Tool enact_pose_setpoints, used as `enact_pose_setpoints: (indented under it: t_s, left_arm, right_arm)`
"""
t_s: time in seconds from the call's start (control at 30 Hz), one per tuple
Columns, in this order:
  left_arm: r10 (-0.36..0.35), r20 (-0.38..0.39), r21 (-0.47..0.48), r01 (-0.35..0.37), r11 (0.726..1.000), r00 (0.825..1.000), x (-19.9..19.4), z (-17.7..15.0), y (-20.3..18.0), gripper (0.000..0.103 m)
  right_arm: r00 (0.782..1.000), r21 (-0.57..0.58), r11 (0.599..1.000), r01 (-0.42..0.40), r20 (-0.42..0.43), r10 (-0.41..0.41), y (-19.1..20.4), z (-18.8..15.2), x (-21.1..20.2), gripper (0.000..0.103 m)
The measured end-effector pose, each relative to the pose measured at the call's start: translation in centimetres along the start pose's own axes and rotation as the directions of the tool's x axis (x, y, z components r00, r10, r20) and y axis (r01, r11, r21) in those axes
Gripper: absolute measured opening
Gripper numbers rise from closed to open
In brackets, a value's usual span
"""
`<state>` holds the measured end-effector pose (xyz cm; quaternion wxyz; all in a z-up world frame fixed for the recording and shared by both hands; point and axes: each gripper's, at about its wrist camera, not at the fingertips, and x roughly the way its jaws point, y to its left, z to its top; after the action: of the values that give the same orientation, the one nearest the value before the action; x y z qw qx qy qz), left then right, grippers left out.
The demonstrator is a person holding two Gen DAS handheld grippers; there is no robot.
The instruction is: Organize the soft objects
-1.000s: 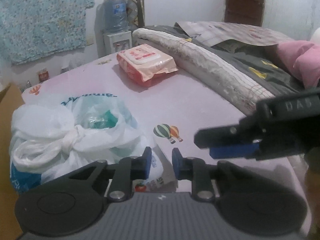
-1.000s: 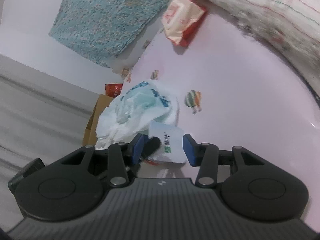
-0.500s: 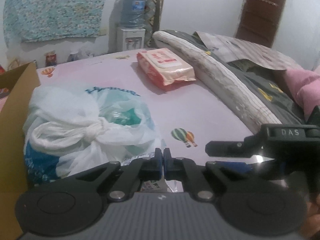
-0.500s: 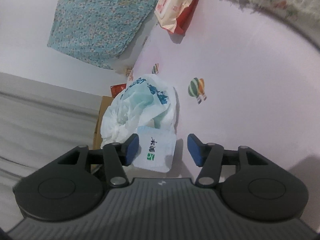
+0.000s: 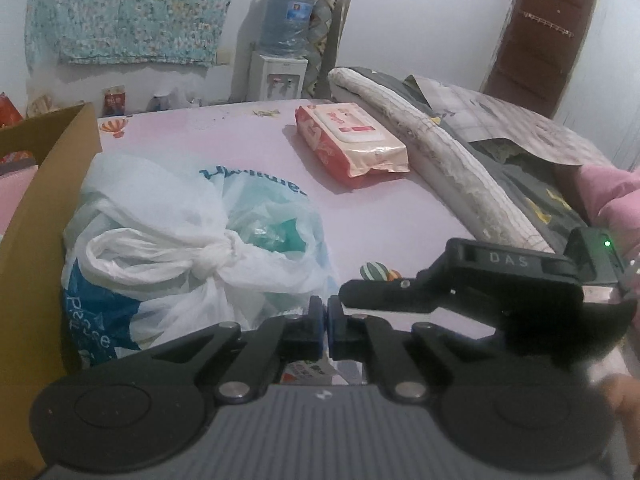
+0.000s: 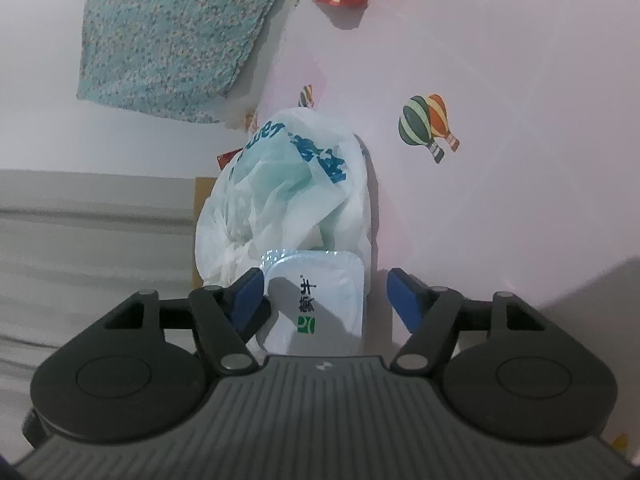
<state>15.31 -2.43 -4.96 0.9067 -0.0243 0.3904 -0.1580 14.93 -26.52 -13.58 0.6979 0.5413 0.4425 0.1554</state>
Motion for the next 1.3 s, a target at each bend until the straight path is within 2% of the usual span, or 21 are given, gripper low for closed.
enact_pose_setpoints:
  t_s: [0.37,0.67,0.93,1.1,1.17,1.23,1.3]
  left_arm:
    - [0.009,0.01,-0.007,-0.009,1.0,1.0,-0.3,-0.1,0.4,0.004]
    - [-0.036,-0.043,-0.001,0.036,0.999,0.998,-1.6,-1.1,-0.3,0.004]
    - [-0.116,-0.044,-0.032,0.115,0.993,0.992,-4.8,-4.1,-1.1,0.004]
    - [-0.123,-0.043,-0.063,0.121,0.991,0.991,-5.6,-5.4,-0.3,0.005]
    - [-0.12,-0.057,-0.076,0.115,0.99,0.991,-5.3,-5.7,0.1,0.008]
    - [-0.119,-0.062,-0.089,0.114,0.99,0.991,-5.1,-5.9,0.6,0.018]
    - [-0.116,-0.064,-0.082,0.11,0.99,0.991,-4.9,-5.9,0.8,0.022]
  right_arm:
    - [0.991,0.132,0.985,-0.115,-0.05,0.123,-0.5,0.2,2.4,0.075]
    - [0.997,0.017,0.998,-0.059,-0.044,0.06,1.2,-1.3,-0.7,0.077]
    - [0.997,-0.13,0.992,0.01,-0.072,-0.02,2.9,-3.7,-4.3,0.078]
    - [0.993,-0.181,0.982,0.045,-0.097,-0.063,2.9,-5.2,-5.5,0.078]
    - [0.993,-0.186,0.981,0.048,-0.092,-0.066,3.2,-5.2,-5.3,0.078]
    - [0.996,-0.188,0.982,0.021,-0.085,-0.038,3.6,-5.1,-5.2,0.078]
    - [0.996,-0.204,0.979,0.023,-0.082,-0.041,4.1,-5.1,-4.9,0.077]
